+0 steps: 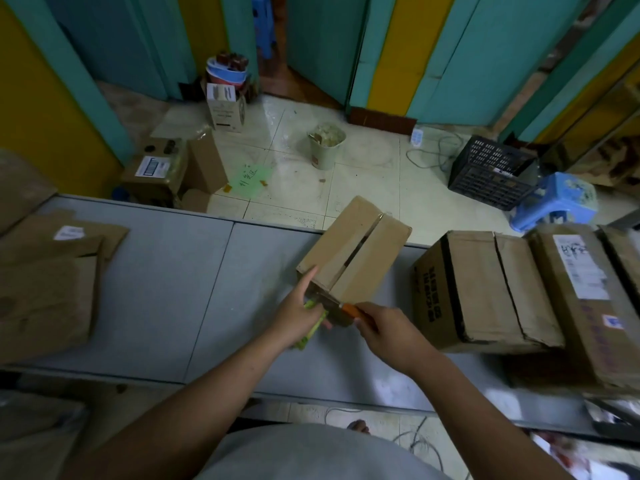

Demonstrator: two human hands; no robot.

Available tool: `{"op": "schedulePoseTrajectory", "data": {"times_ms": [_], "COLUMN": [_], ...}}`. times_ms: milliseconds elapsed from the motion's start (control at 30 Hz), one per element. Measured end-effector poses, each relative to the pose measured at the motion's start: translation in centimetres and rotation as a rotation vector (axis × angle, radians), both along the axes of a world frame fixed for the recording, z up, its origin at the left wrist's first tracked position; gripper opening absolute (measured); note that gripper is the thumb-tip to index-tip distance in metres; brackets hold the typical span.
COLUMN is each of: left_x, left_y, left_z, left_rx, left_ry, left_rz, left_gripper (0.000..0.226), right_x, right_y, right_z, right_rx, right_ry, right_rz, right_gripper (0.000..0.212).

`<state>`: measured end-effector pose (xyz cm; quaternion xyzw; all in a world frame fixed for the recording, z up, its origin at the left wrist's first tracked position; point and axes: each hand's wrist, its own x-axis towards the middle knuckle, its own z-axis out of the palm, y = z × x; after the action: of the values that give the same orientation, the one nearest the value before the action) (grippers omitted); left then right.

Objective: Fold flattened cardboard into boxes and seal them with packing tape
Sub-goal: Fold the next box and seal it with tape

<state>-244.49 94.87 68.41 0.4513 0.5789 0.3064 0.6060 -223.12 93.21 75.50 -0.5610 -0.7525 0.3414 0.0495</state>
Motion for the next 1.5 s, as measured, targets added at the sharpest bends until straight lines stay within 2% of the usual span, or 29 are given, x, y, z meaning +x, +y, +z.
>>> {"op": "schedulePoseTrajectory", "data": {"times_ms": [267,367,533,667,800,1033,1133,1233,1333,1500], "left_x": [0.0,-0.2,-0.8,-1.8,-2.6,-3.2,-3.3,-3.3,-3.4,-3.7], "left_y": [0.1,0.3,0.5,0.7,0.9,1.0,1.1,1.1,1.1,1.2], "left_z": [-0.2,-0.1,-0.3,-0.4,-0.4,-0.4,-0.2,-0.2,0.2,1.0], "left_rx": [0.025,0.046,-0.009,-0.038,-0.025,-0.041,-0.044,-0.046,-0.054,-0.073], "left_ry": [0.017,0.055,0.012,0.052,0.073,0.093,0.103,0.104,0.131,0.123], "left_rz": [-0.010,-0.027,-0.073,-0.155,-0.188,-0.247,-0.264,-0.275,-0.279,-0.329], "left_gripper": [0.088,0.086,0.081,0.079,0.078,0.081,0.082,0.083,0.084,0.087], "right_x": [-3.0,-3.9,-2.6,0.7,4.4,7.3,6.4,3.4,-0.5,-4.4], "right_y": [2.2,2.9,1.8,-1.3,-4.5,-7.7,-7.2,-4.8,-0.1,5.4], "right_z": [0.8,1.0,1.0,-0.7,-3.9,-9.5,-9.6,-7.1,-4.2,-4.6], "right_rx": [-0.081,-0.121,-0.105,-0.081,-0.022,0.111,0.187,0.380,0.442,0.435], "right_ry": [-0.155,-0.134,-0.082,-0.008,-0.097,-0.304,-0.259,-0.069,0.071,-0.057], "right_rz": [-0.015,-0.036,-0.063,-0.100,-0.122,-0.225,-0.241,-0.207,-0.154,-0.024], "right_gripper": [0.026,0.029,0.029,0.019,0.010,0.021,0.034,0.024,0.019,0.029]}}
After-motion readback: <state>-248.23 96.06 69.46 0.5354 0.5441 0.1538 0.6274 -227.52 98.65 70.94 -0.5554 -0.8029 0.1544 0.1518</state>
